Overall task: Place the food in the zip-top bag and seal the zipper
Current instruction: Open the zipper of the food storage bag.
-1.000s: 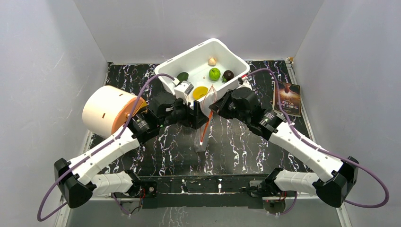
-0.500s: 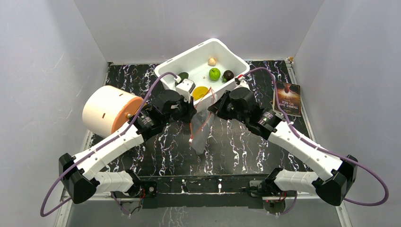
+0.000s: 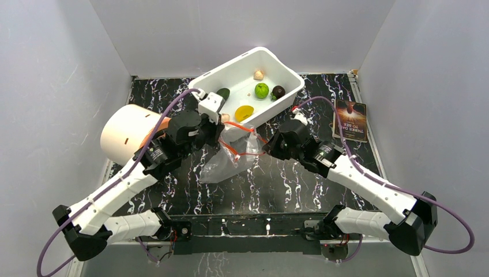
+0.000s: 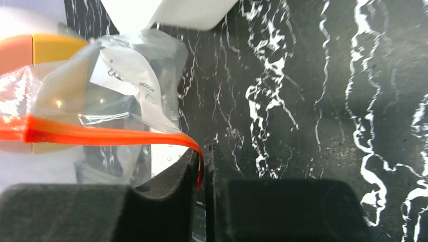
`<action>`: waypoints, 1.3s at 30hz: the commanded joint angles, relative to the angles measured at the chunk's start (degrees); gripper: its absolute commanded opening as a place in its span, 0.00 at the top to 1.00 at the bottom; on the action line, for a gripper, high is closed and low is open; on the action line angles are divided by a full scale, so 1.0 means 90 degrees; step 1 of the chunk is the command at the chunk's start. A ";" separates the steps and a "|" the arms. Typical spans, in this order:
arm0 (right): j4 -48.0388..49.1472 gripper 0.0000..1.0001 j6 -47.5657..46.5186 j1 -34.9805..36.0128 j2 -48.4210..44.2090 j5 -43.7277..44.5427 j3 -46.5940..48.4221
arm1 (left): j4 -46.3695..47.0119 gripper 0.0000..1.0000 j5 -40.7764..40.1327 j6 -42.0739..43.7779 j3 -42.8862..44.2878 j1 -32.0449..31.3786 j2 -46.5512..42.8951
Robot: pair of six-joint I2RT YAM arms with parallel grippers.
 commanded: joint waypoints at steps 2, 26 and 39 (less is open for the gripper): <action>0.0837 0.76 0.0434 0.0027 0.0115 -0.0781 0.0040 | 0.0577 1.00 0.0786 -0.0055 -0.0462 -0.0007 -0.0165; 0.0859 0.41 0.0596 0.0161 0.1756 0.0626 0.0580 | 0.0457 1.00 0.0136 -0.0736 -0.0914 -0.0012 -0.0083; 0.1117 0.26 0.0879 0.0154 0.0820 0.0237 0.1151 | 0.1000 1.00 -0.0201 0.0515 -0.2052 -0.0007 -0.0847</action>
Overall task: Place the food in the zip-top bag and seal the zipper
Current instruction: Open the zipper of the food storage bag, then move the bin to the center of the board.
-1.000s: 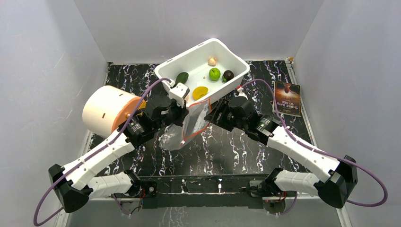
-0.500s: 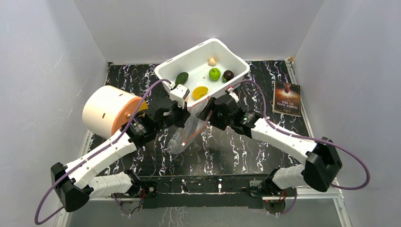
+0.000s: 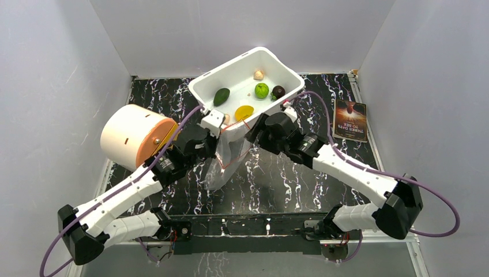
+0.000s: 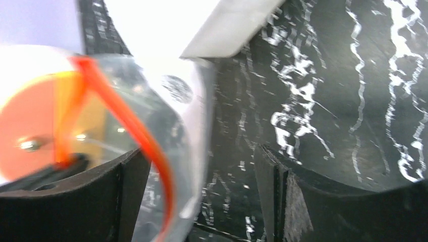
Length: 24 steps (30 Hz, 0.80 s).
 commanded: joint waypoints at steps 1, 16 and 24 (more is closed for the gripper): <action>0.0424 0.25 0.0433 -0.0001 -0.0383 0.0063 0.0876 | 0.0354 1.00 0.0312 0.0422 -0.0653 0.0010 -0.0633; -0.0065 0.27 0.0772 -0.0521 0.1455 0.1908 0.2664 | 0.0726 1.00 0.0853 0.0537 -0.1506 0.0010 -0.1240; -0.0480 0.29 0.1334 -0.0902 0.2617 0.1521 0.3120 | 0.0687 1.00 0.0800 0.0610 -0.1641 0.0010 -0.1543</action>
